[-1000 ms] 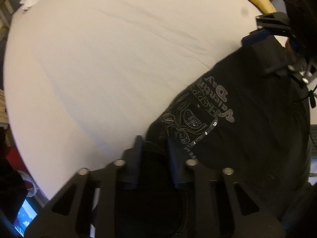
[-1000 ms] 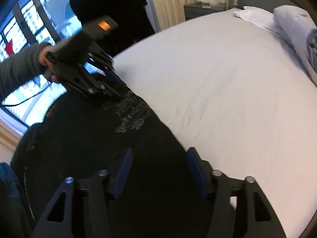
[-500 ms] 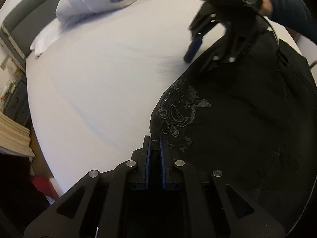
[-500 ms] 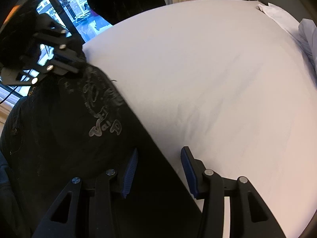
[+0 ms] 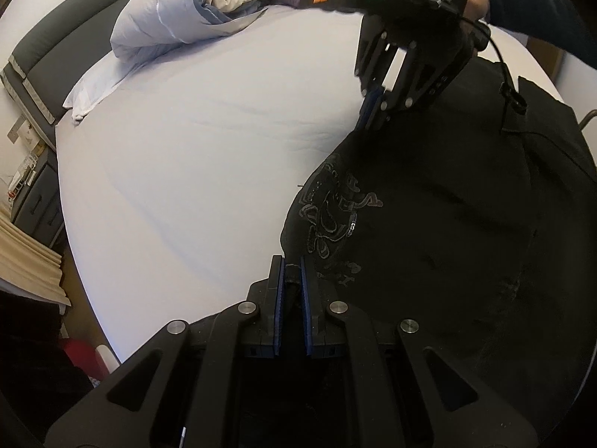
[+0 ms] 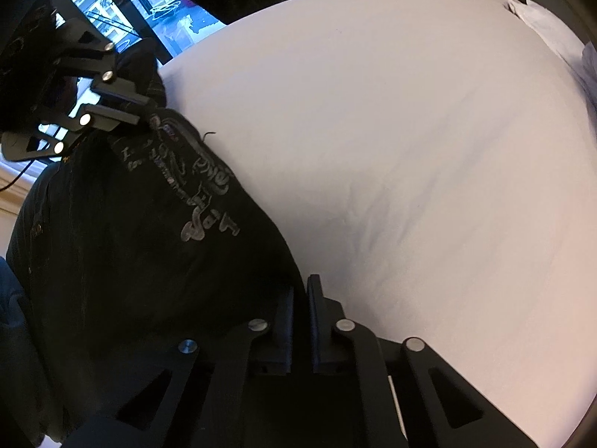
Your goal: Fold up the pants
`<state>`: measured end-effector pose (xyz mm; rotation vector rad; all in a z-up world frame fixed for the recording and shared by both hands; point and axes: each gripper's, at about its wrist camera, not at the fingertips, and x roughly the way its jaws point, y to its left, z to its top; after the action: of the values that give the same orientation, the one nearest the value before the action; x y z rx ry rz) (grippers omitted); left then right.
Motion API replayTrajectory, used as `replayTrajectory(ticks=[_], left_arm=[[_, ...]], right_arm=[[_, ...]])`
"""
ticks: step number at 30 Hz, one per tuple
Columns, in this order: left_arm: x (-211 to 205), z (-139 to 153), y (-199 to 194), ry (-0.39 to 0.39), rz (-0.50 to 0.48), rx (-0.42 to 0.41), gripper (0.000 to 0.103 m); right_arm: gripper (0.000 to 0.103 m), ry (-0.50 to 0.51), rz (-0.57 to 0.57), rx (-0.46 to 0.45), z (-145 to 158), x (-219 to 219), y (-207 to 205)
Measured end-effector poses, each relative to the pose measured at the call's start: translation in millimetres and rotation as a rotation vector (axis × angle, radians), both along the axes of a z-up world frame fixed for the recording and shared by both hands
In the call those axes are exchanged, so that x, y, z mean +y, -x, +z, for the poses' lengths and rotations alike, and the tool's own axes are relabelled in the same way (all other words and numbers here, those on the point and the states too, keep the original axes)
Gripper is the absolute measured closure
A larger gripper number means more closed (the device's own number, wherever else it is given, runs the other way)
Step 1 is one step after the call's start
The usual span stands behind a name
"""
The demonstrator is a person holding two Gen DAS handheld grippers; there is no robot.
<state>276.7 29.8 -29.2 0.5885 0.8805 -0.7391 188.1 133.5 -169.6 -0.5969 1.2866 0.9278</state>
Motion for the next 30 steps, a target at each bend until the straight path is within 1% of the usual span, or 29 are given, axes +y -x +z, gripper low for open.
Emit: replayTrajectory(ticks=[3, 6, 8, 10, 12, 14, 16, 18, 20, 22, 24, 27, 28, 30], left_arm=[[-3.9, -0.4, 3.4, -0.005, 0.016, -0.011, 0.096], [-8.4, 1.4, 8.4, -0.007, 0.041, -0.033, 0.096], [-10.0, 3.9, 13.6, -0.006, 0.053, -0.048, 0.096], [-11.7, 8.2, 23.8, -0.005, 0.058, -0.065, 0.096], [-13.6, 13.3, 41.5, -0.009, 0.05, -0.082, 0.096], [-16.3, 17.4, 58.8, -0.018, 0.037, -0.098, 0.096], [-18.4, 20.9, 80.6, -0.02, 0.024, -0.101, 0.096], [-19.8, 21.8, 102.4, -0.022, 0.015, -0.1, 0.096], [-24.7, 21.5, 128.8, -0.04, -0.009, -0.112, 0.096], [-29.5, 20.8, 153.3, -0.063, -0.029, -0.128, 0.096], [-29.2, 18.3, 174.6, -0.058, -0.033, -0.107, 0.096], [-25.3, 9.8, 205.5, -0.071, -0.036, -0.087, 0.096], [-24.8, 7.3, 214.1, -0.074, -0.039, -0.079, 0.096], [-22.9, 1.5, 239.6, -0.093, -0.054, -0.084, 0.096]], right_arm=[[0.099, -0.021, -0.065, -0.052, 16.2, -12.7, 7.2], [0.099, -0.048, -0.186, -0.093, 25.2, -20.9, 24.5], [0.099, -0.066, -0.263, -0.095, 26.0, -28.7, 39.5], [0.099, -0.103, -0.363, -0.084, 29.4, -39.9, 54.9], [0.099, -0.19, -0.52, -0.038, 27.0, -63.4, 73.9], [0.099, -0.269, -0.624, -0.011, 26.4, -78.0, 81.0], [0.099, -0.397, -0.779, 0.05, 21.6, -106.2, 90.5], [0.099, -0.5, -0.897, 0.114, 16.1, -129.9, 99.7], [0.099, -0.568, -0.983, 0.173, 7.1, -147.1, 113.7], [0.099, -0.565, -0.997, 0.185, 5.2, -152.9, 126.9], [0.099, -0.549, -0.996, 0.199, 2.4, -146.6, 140.0], [0.099, -0.545, -0.993, 0.222, 3.7, -152.3, 165.1], [0.099, -0.541, -0.988, 0.223, 16.8, -150.8, 173.6], [0.099, -0.526, -0.959, 0.202, 24.1, -155.0, 195.1]])
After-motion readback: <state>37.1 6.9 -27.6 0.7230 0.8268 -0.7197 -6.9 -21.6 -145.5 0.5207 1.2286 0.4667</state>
